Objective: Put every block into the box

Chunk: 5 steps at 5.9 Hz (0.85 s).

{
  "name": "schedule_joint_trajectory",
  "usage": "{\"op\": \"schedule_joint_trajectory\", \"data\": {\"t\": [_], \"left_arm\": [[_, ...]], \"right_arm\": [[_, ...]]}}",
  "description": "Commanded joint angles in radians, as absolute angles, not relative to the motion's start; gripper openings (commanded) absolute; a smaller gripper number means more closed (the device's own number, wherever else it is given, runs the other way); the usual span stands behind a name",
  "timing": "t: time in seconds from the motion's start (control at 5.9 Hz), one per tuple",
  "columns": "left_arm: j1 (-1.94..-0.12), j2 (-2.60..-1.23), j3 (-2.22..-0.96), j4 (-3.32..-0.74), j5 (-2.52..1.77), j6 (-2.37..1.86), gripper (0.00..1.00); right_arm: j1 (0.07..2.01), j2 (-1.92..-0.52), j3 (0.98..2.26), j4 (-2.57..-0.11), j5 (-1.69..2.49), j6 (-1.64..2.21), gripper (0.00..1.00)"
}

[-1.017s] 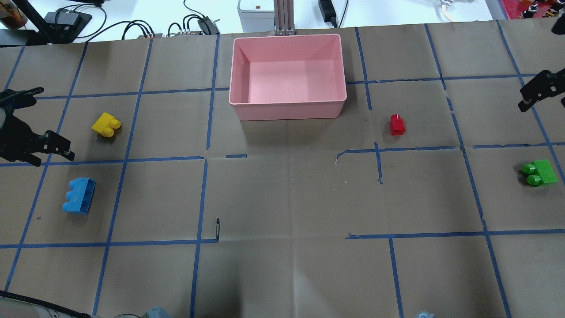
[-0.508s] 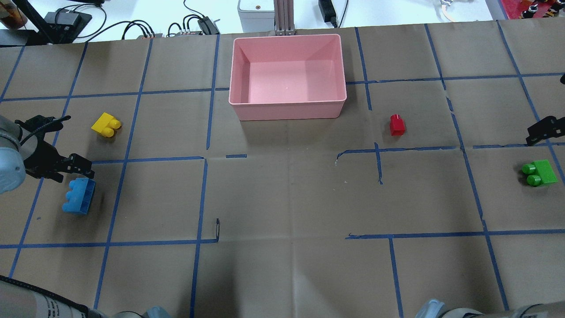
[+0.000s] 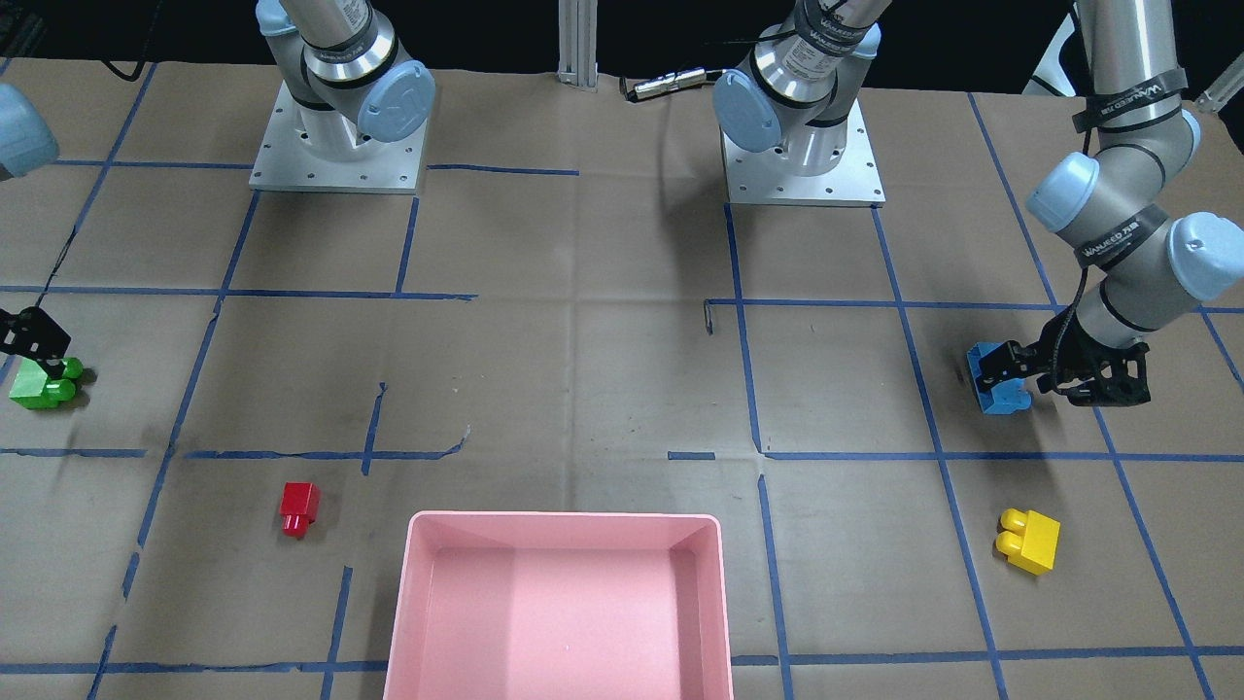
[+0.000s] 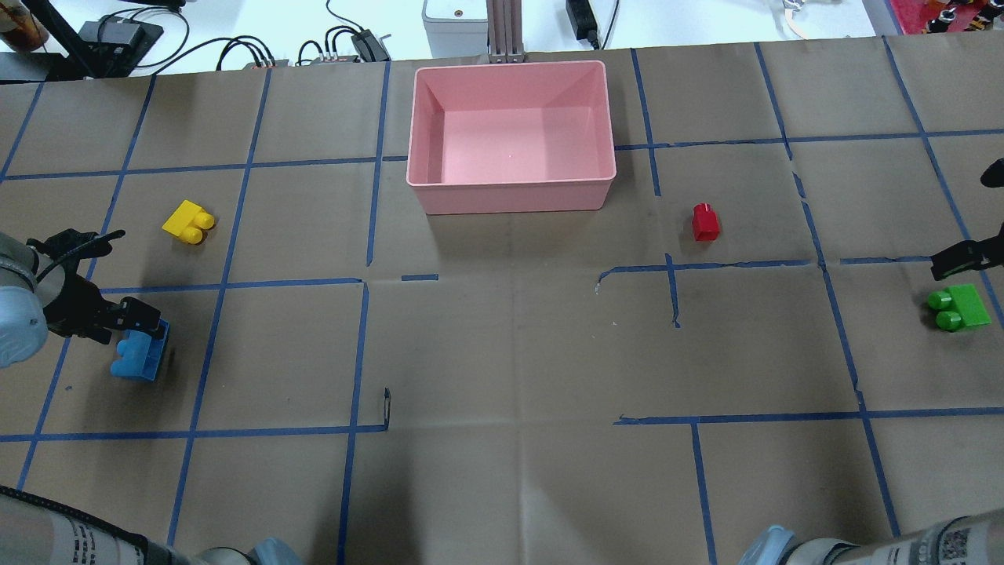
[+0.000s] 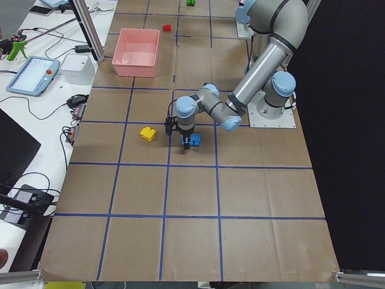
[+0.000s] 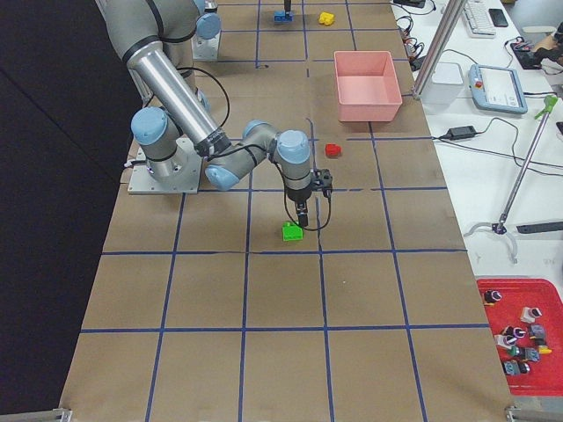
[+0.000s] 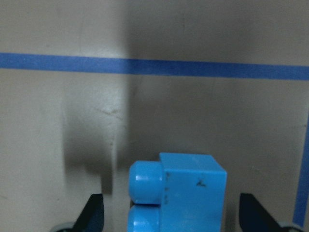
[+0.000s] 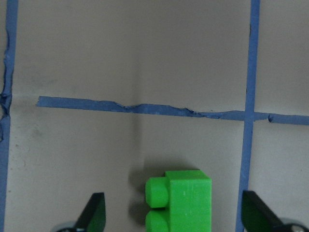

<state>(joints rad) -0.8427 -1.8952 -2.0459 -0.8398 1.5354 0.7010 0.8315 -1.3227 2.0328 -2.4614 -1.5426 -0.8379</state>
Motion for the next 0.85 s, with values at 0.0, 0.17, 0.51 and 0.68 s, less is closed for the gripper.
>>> {"op": "schedule_joint_trajectory", "data": {"t": [0.0, 0.17, 0.51, 0.68], "left_arm": [[-0.833, -1.901, -2.048, -0.839, 1.528, 0.706, 0.99], [-0.836, -1.91, -2.048, -0.838, 1.525, 0.704, 0.98], [-0.839, -1.917, -2.046, -0.838, 1.522, 0.703, 0.73], [-0.839, -1.917, -2.045, -0.838, 1.523, 0.701, 0.6]], "right_arm": [[0.827, -1.289, 2.04, -2.526, -1.543, -0.9, 1.0], [0.827, -1.286, 2.042, -2.528, -1.545, -0.922, 1.0], [0.779, -1.243, 2.057, -2.537, -1.543, -0.923, 1.0], [0.779, -1.239, 2.06, -2.539, -1.543, -0.923, 1.0]]}}
